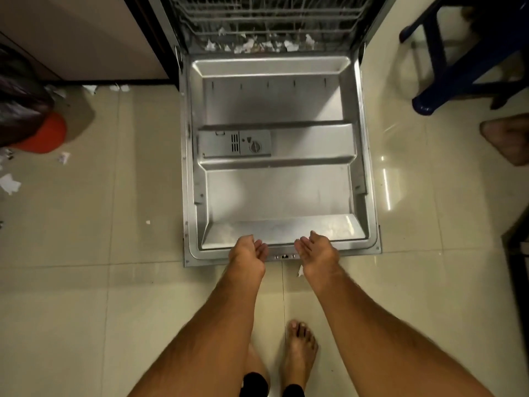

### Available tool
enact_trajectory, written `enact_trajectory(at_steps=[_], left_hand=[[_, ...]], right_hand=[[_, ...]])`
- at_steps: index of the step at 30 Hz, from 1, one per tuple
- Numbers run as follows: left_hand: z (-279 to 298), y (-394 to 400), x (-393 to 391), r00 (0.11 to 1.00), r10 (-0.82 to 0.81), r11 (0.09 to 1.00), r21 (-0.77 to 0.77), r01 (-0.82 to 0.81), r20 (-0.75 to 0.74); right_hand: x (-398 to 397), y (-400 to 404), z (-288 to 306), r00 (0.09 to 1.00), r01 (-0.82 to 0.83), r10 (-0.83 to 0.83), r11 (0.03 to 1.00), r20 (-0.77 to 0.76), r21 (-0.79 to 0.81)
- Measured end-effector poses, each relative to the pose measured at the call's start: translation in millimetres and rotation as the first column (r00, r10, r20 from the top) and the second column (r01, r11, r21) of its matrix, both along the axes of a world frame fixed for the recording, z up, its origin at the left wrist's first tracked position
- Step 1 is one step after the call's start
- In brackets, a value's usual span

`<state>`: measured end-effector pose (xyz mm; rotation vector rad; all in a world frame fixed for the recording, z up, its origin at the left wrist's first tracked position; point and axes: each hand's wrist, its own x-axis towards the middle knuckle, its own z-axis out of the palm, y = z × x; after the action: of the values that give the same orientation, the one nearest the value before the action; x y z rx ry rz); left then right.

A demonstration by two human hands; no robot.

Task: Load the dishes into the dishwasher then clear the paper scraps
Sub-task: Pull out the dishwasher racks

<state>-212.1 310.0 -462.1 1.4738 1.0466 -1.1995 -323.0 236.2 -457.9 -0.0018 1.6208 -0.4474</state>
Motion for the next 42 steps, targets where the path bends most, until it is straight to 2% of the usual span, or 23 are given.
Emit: enact_trajectory(at_steps=[5, 14, 20, 24, 31, 38, 42], left_hand=[[33.0, -31.3, 47.2, 0.992, 0.031, 0.990, -0.137, -0.014, 0.123], [78.5, -127.2, 136.9, 0.978, 0.134, 0.954, -0.288, -0.084, 0.160], [81.5, -219.2, 196.3, 0.975, 0.140, 0.928, -0.367, -0.068, 0.173], [75.5, -277.2, 231.0, 0.966, 0.177, 0.911, -0.404, -0.088, 0.188], [72.3, -364.3, 275.1, 0.953, 0.240, 0.853, -0.509, -0.116, 0.184], [74.2, -414.2, 295.6, 0.942, 0.316, 0.737, -0.654, -0.169, 0.112], [77.1, -413.2, 288.6, 0.937, 0.326, 0.740, -0.650, -0.171, 0.125]], right_hand=[[40.2, -39.9, 34.5, 0.998, -0.039, 0.045, 0.992, 0.051, -0.116], [130.3, -142.7, 77.4, 0.979, 0.068, -0.020, 0.971, 0.204, -0.230], [197.0, -235.6, 79.2, 0.952, 0.043, 0.050, 0.955, 0.303, -0.293], [238.7, -292.5, 74.5, 0.951, 0.019, 0.082, 0.947, 0.299, -0.321], [302.9, -377.5, 67.4, 0.894, 0.134, 0.039, 0.927, 0.447, -0.350], [331.0, -407.4, 49.9, 0.806, 0.201, 0.012, 0.935, 0.592, -0.293], [327.1, -400.3, 50.1, 0.786, 0.230, 0.014, 0.922, 0.619, -0.312]])
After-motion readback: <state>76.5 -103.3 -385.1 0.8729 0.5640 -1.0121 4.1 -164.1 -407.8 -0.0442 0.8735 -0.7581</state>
